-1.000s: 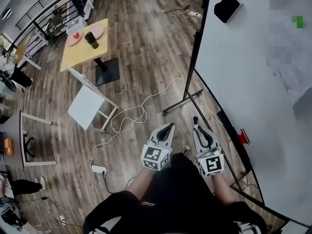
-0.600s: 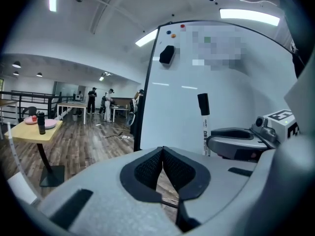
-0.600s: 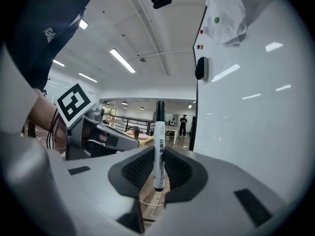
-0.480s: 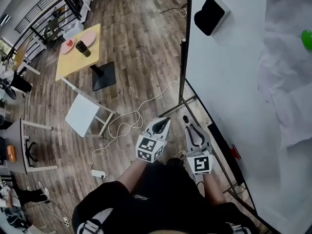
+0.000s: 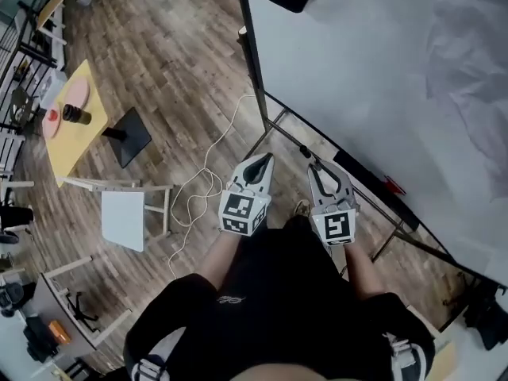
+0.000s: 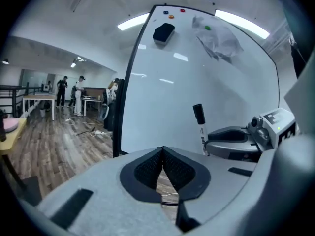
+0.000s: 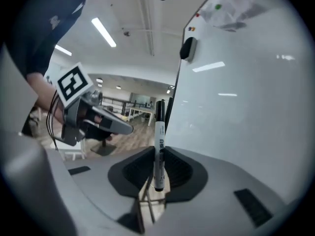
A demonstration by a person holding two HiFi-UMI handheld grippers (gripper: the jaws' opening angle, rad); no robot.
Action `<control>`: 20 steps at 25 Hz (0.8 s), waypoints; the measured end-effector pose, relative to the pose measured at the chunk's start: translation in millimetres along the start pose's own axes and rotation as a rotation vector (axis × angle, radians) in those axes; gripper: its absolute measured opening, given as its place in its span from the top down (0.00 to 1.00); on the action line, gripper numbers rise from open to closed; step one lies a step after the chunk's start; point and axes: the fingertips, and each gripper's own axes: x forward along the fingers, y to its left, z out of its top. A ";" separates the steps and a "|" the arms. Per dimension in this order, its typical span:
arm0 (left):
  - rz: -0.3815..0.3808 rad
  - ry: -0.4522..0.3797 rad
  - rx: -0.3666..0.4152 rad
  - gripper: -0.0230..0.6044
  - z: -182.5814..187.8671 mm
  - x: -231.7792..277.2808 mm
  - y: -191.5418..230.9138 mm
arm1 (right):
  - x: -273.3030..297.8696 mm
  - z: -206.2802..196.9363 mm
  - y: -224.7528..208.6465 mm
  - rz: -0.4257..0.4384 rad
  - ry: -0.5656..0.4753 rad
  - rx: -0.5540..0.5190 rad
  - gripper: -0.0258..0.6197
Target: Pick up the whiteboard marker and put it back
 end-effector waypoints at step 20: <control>-0.499 0.146 0.018 0.95 -61.5 69.0 -60.9 | -67.1 -95.0 -27.6 -0.312 0.810 -0.511 0.87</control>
